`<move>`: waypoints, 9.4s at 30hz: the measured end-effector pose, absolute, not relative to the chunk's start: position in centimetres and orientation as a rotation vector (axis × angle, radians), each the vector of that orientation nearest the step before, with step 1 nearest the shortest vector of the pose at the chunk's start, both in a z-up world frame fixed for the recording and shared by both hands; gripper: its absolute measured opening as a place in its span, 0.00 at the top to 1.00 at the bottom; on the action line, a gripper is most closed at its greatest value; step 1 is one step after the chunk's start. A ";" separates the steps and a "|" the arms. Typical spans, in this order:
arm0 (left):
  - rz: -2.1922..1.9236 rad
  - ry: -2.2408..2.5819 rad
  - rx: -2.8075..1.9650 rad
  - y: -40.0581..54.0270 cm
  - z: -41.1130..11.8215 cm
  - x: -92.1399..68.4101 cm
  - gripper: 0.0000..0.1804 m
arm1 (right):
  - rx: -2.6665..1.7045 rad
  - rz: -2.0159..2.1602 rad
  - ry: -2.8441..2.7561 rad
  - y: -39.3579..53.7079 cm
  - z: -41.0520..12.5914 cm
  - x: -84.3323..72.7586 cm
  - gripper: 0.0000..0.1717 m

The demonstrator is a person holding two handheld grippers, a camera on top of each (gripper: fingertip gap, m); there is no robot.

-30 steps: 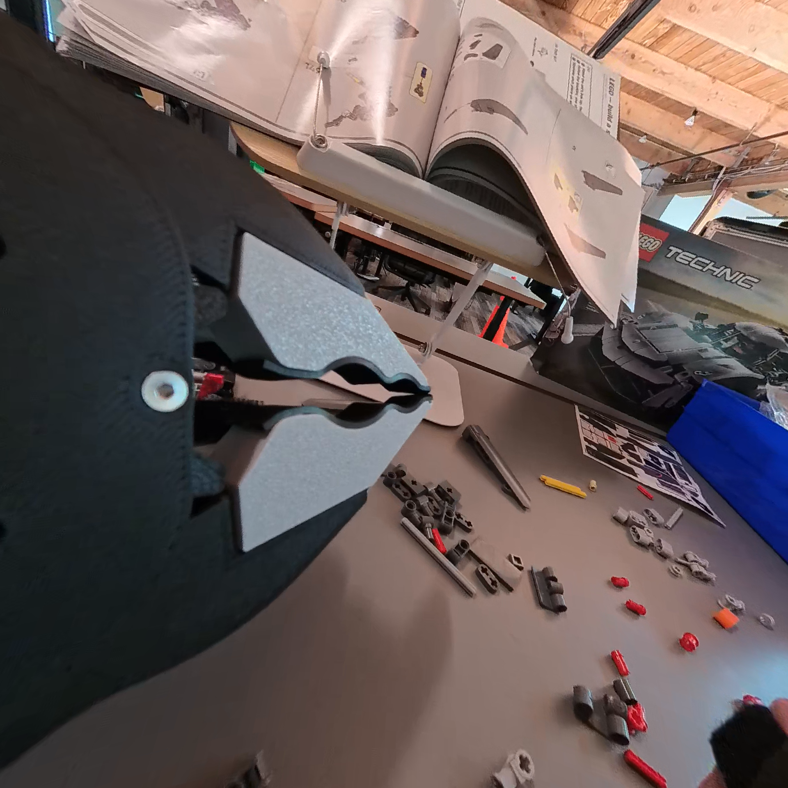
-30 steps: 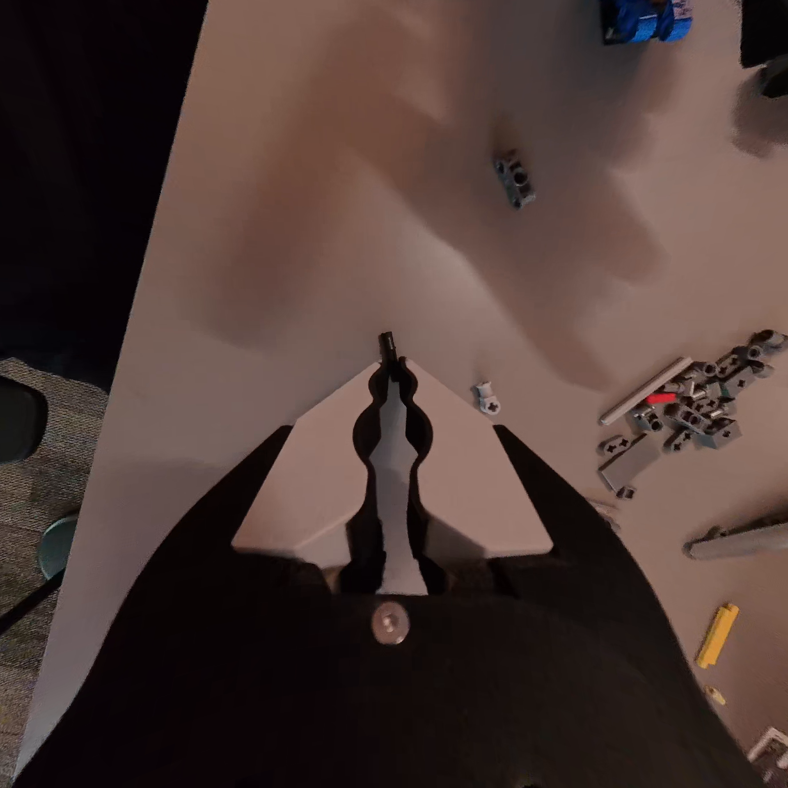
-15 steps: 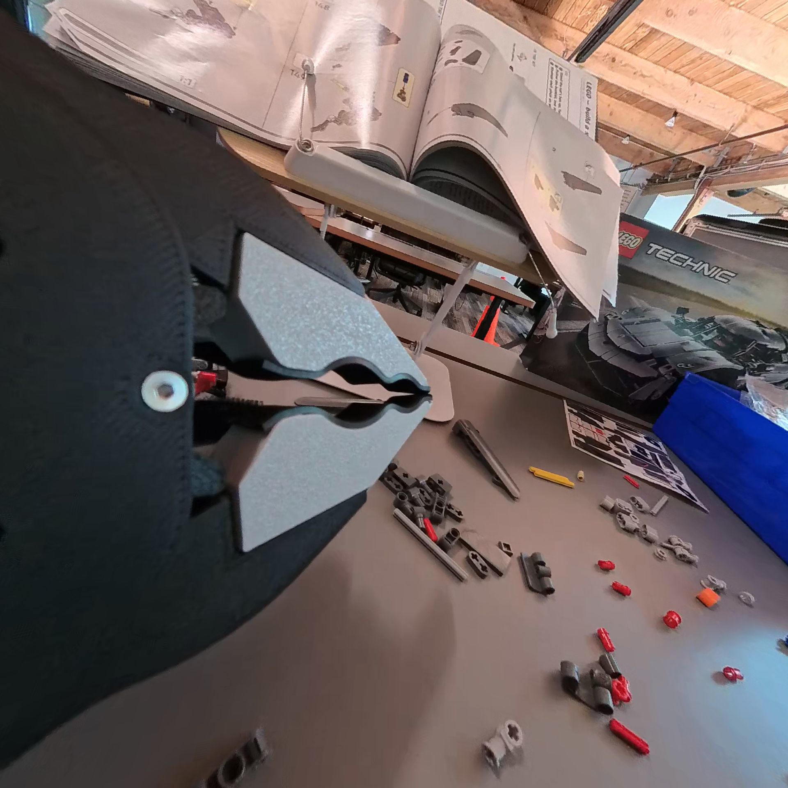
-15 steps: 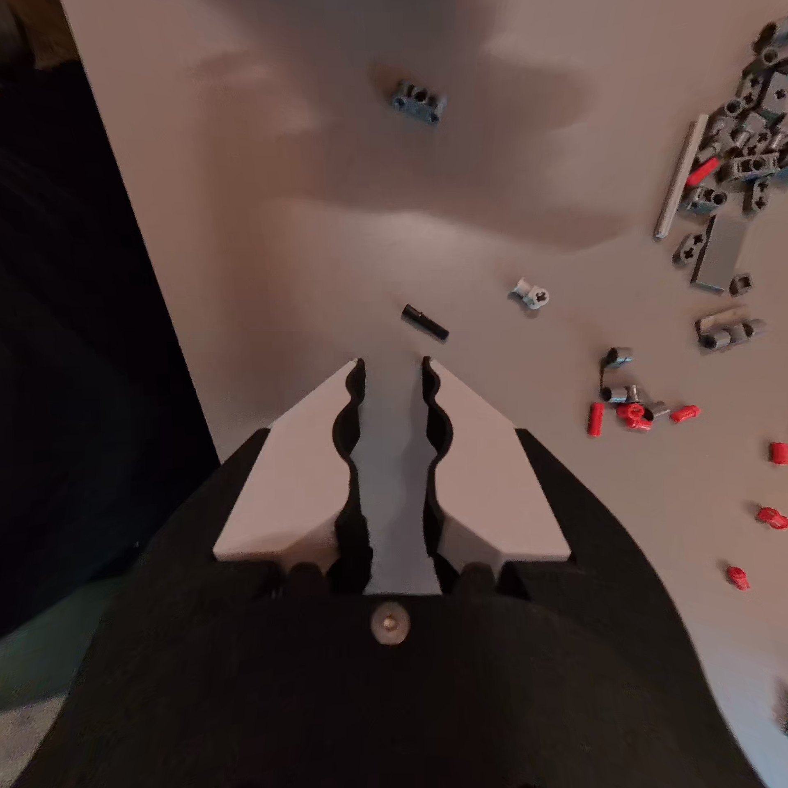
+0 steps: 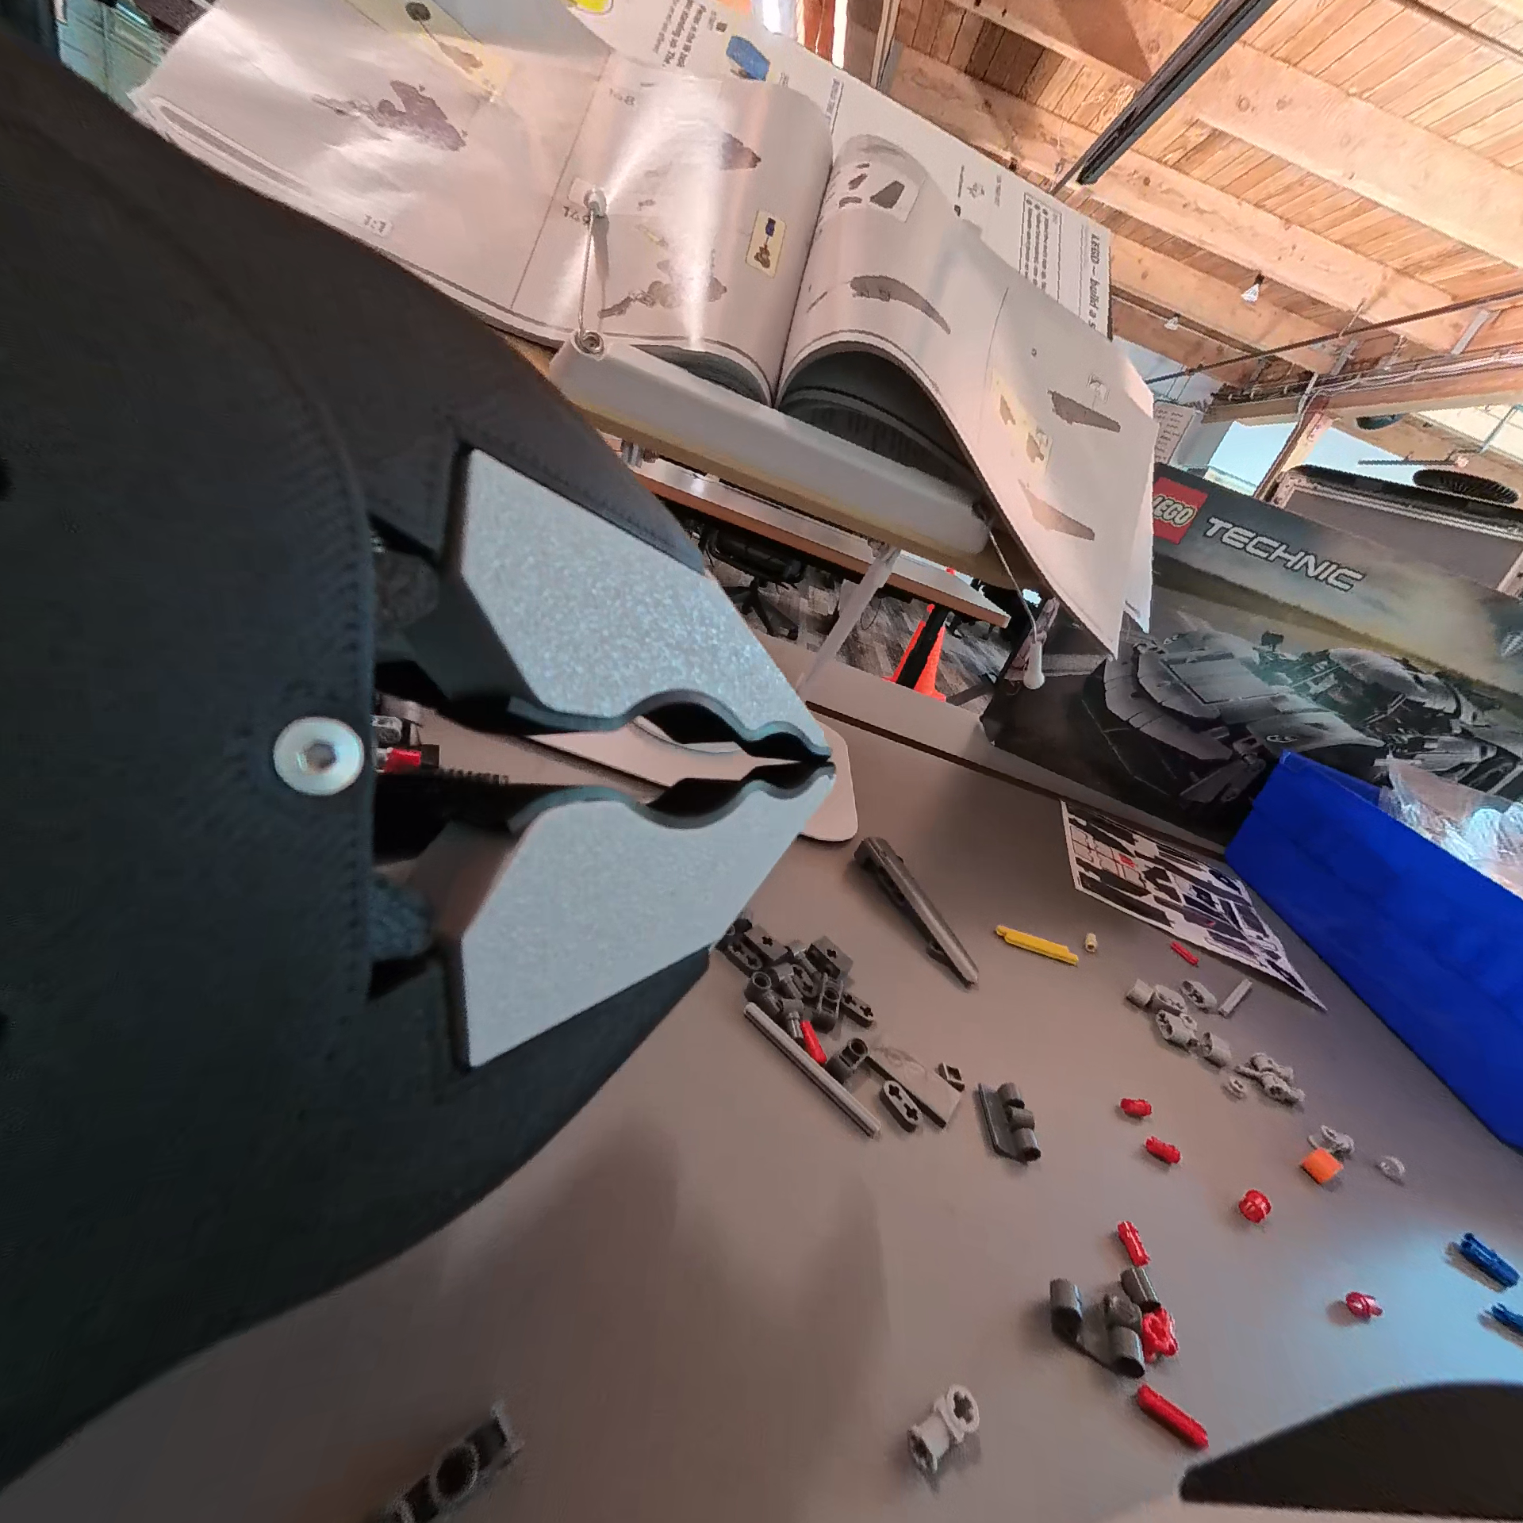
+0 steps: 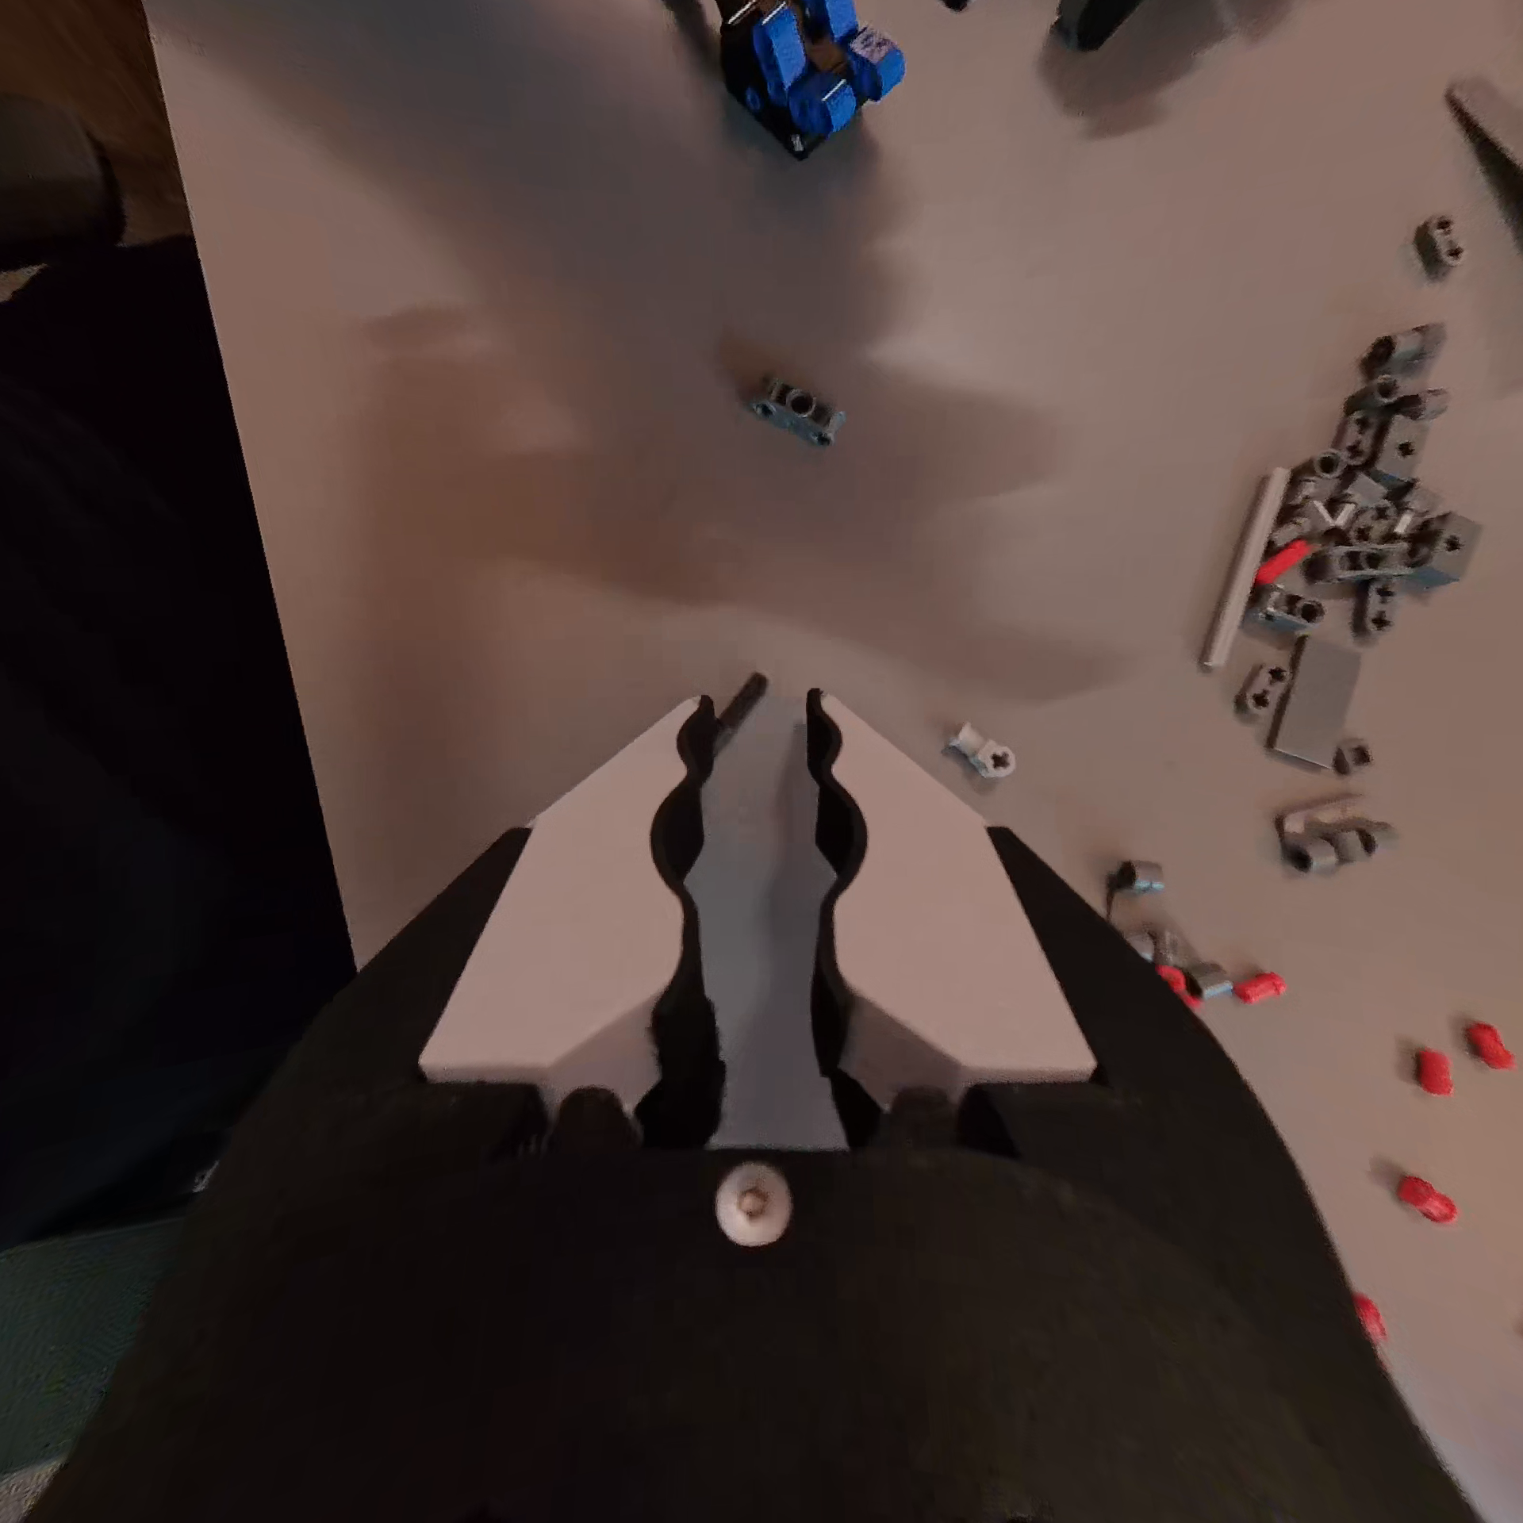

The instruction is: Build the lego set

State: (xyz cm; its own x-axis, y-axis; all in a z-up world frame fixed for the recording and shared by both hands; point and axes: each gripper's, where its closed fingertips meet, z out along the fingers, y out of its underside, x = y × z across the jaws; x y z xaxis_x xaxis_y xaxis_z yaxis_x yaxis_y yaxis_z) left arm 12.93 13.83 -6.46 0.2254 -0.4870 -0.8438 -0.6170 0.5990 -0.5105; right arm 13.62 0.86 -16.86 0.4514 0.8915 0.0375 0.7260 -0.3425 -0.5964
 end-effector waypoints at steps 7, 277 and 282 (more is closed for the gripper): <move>0.035 1.600 -1.058 12.6 -8.5 12.7 1.00 | -2.231 0.394 -1.214 -0.4 -16.8 14.1 0.89; 0.024 1.999 -0.936 11.0 -12.8 6.9 0.95 | -1.875 0.458 -1.882 5.4 -14.6 11.7 0.80; 0.023 2.034 -0.940 10.6 -13.4 6.9 0.96 | -1.893 0.425 -1.870 4.8 -14.7 12.7 0.80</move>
State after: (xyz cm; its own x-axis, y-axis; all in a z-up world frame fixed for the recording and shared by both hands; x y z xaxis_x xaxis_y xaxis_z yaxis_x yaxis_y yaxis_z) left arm 6.87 10.64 -13.36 -0.3359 -0.6088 -0.7187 -0.6252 0.7148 -0.3133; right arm 12.70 4.83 -14.73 0.0371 0.9953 0.0890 0.8588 0.0138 -0.5121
